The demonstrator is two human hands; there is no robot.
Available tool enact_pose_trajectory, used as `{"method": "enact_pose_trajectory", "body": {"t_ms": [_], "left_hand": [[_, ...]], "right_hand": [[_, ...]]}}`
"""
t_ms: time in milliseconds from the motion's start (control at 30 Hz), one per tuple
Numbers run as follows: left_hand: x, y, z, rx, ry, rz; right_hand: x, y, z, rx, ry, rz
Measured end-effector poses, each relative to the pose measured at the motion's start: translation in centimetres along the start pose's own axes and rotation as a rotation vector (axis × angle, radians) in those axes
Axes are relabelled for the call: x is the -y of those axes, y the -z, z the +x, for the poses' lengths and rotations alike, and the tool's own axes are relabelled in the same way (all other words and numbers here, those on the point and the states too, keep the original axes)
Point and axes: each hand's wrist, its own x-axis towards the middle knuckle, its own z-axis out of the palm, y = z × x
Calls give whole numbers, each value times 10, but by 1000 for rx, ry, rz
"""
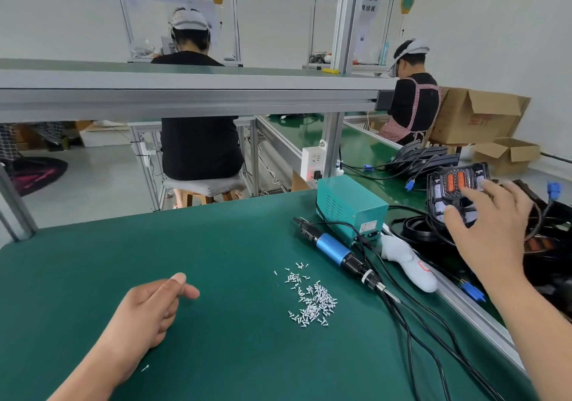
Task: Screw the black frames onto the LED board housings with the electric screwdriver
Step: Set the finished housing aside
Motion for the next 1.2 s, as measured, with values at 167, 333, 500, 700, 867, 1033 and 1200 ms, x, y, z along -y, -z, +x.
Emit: {"method": "enact_pose_trajectory", "body": {"t_ms": [167, 333, 500, 700, 867, 1033, 1200], "left_hand": [[-2, -1, -1, 12, 12, 22], [-3, -2, -3, 6, 19, 25], [-7, -1, -3, -9, 18, 0], [-11, -3, -4, -18, 38, -29], [-14, -6, -5, -29, 63, -49], [-12, -2, -5, -59, 67, -124], [-15, -2, -4, -85, 59, -196]], "right_hand": [[32, -6, -13, -35, 131, 128], [77, -13, -32, 42, 226, 245], [131, -20, -53, 142, 286, 362], [184, -27, -74, 226, 393, 487], [226, -26, -100, 398, 445, 603], [276, -20, -131, 654, 606, 746], [314, -17, -160, 797, 729, 798]]}}
